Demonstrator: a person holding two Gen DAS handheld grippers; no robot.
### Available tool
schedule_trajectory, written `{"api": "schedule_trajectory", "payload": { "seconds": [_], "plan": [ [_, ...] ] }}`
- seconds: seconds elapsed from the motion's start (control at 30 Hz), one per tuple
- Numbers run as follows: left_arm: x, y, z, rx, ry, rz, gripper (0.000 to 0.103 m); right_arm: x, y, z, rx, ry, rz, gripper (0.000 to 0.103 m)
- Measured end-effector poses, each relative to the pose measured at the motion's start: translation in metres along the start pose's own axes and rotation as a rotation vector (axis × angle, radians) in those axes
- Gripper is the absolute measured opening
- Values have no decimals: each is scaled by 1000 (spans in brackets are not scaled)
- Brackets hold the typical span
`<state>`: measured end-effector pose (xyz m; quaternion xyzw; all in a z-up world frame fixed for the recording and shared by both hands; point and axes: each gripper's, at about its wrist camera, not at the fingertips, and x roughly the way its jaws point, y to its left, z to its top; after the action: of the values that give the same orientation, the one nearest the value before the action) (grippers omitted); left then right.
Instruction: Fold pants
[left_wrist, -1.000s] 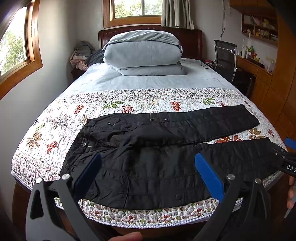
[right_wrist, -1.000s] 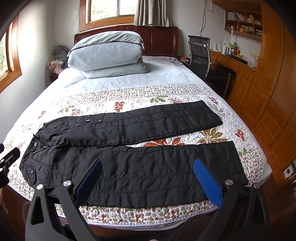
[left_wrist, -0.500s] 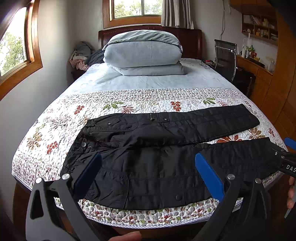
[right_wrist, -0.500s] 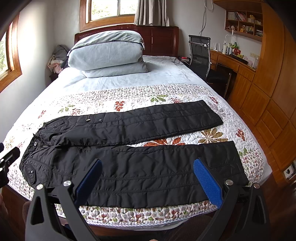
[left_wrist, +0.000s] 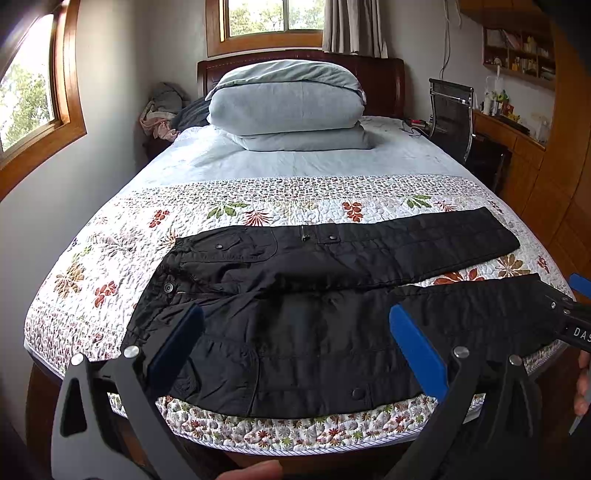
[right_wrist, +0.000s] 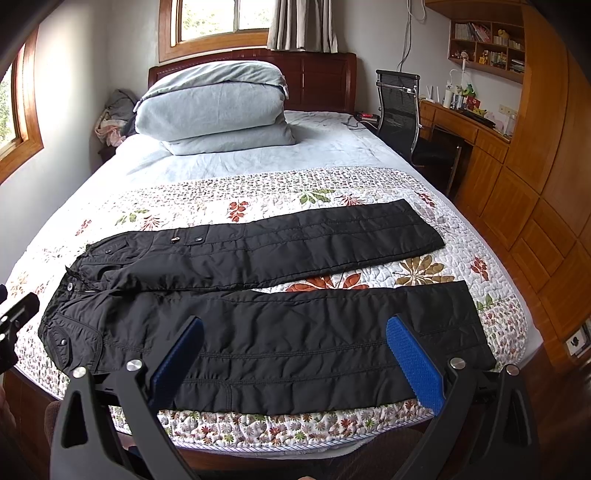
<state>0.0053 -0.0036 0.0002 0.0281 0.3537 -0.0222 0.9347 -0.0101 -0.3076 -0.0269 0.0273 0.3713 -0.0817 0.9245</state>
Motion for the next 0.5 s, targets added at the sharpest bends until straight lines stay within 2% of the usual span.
{"api": "schedule_trajectory", "payload": {
  "seconds": [0.5],
  "plan": [
    [2, 1, -1, 0, 2, 3, 100, 0, -2, 0, 1, 1, -2, 100]
  ]
}}
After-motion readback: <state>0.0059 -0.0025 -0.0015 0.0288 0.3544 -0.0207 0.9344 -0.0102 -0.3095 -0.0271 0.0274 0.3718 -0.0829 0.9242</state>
